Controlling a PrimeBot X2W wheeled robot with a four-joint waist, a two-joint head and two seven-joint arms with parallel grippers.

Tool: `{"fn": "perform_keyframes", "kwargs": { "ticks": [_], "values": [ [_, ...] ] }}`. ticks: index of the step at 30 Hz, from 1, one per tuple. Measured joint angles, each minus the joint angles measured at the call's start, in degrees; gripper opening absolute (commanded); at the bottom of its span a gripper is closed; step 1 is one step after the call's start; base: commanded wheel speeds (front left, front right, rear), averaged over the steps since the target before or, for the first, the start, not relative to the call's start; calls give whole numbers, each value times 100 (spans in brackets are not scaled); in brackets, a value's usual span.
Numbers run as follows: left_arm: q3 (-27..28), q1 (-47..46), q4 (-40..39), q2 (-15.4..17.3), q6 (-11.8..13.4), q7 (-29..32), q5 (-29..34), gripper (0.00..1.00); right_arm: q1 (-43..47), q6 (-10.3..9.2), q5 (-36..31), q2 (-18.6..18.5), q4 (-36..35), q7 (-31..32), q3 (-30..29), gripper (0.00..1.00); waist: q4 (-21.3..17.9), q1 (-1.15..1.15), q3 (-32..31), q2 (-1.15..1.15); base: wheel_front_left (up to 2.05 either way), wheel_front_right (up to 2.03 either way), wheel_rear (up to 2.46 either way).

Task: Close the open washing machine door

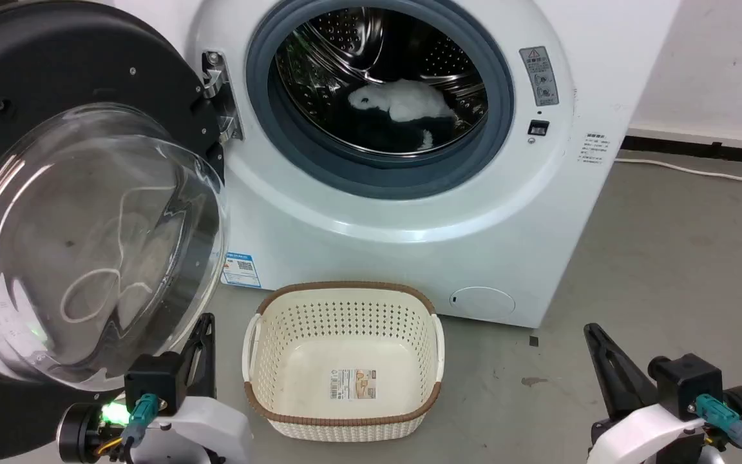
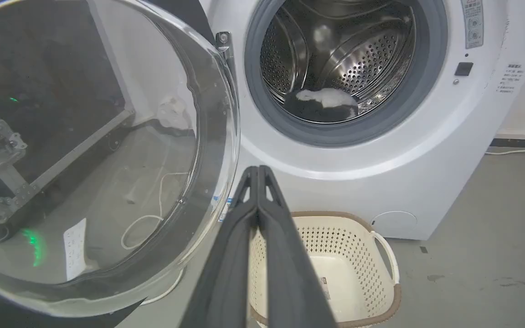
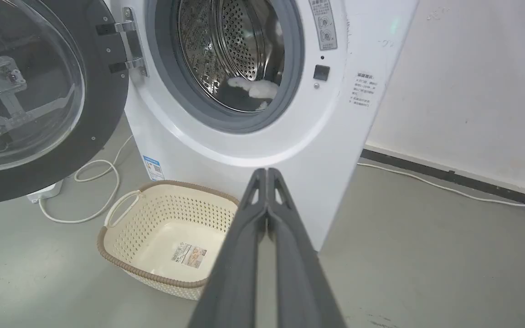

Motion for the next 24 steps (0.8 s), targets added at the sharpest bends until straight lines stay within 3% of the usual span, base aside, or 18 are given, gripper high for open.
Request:
{"fn": "perform_keyframes", "kwargs": {
  "ticks": [24],
  "values": [
    [0,1,0,0,0,0,0,0,-1,1,0,0,0,0,0,0,0,0,0,0,0,0,0]
  ]
}}
